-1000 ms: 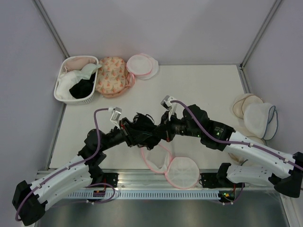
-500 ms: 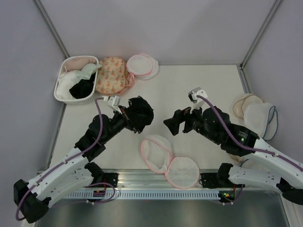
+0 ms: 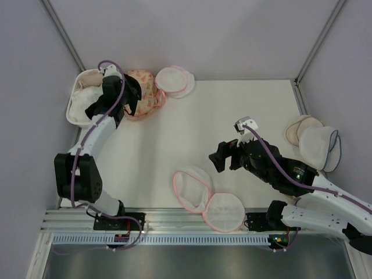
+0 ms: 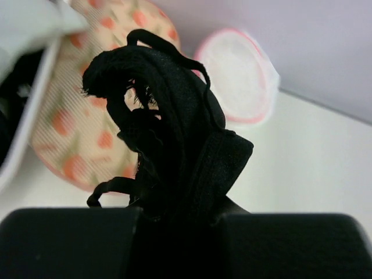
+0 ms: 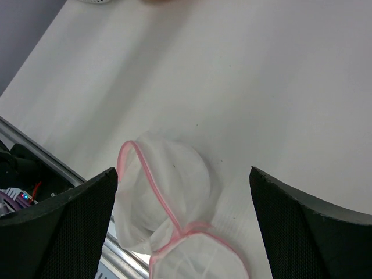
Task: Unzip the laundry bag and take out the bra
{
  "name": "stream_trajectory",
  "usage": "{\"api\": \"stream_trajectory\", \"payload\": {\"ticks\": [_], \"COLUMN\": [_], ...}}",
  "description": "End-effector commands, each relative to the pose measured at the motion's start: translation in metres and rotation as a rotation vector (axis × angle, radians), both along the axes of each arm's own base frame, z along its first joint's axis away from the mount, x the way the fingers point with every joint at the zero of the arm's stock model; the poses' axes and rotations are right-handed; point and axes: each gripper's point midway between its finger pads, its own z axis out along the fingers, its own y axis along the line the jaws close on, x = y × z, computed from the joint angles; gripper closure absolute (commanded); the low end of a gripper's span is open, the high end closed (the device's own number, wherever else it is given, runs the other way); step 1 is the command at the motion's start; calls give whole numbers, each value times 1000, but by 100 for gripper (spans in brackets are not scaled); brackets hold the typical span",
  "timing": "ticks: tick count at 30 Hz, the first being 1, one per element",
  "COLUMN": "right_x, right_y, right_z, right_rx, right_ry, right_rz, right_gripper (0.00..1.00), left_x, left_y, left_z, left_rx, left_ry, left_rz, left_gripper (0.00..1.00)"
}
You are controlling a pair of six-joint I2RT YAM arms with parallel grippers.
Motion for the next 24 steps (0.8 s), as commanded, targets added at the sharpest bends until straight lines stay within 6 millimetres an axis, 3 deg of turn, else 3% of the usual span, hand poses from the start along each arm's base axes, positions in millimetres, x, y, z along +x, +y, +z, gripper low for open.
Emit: {"api": "stream_trajectory", "payload": {"ticks": [1,2,3,4,5,6,7,8,9,10,11,12,13,16,20,21,22,24], "right_x": [-2,-1,-2,-2,-2,-2,-1,0,0,1,3,4,5,11,18,19,21,22], "right_y": [-1,0,2,6,10,14,19,24,28,31,35,37,40,45,53,54,56,56], "right_z": [-13,-17,-24,-25,-35,-40,-43,-53,-57,-60,-64,-67,-67,-71,-81,-83,-83,-85], "right_rx": [-12,-21,-28,-18,-34,-38,-30,-55,-60,-63,-79,-89,-90,-112,-138,-140,-134,-129], "right_ry": [28,34,47,50,68,81,90,107,121,130,140,145,147,153,184,185,186,186], "right_rz": [-7,-9,-4,6,14,23,31,37,45,48,52,58,62,65,88,88,87,84], "right_gripper": [2,2,2,2,2,2,2,2,2,2,2,2,2,2,2,2,2,2], "left_x": [58,78,87,103,114,130,142,149,162,168,172,180,179,180,172,170,168,161], "left_y": [50,65,84,101,111,123,141,152,164,186,196,208,228,254,260,261,260,258], "left_z": [46,20,17,46,44,21,41,42,16,35,32,13,19,-7,-36,-36,-37,-23], "left_rx": [78,100,112,119,135,144,152,158,154,148,134,128,117,70,32,27,22,-6], "left_ry": [-86,-31,-12,-66,-57,-14,-43,-43,-1,-38,-38,-11,-32,0,73,78,84,69], "left_rz": [82,102,136,169,182,203,239,264,280,316,336,352,387,415,425,428,433,448], "left_gripper": [98,98,98,98,98,98,98,98,98,98,98,98,98,97,38,8,1,0]}}
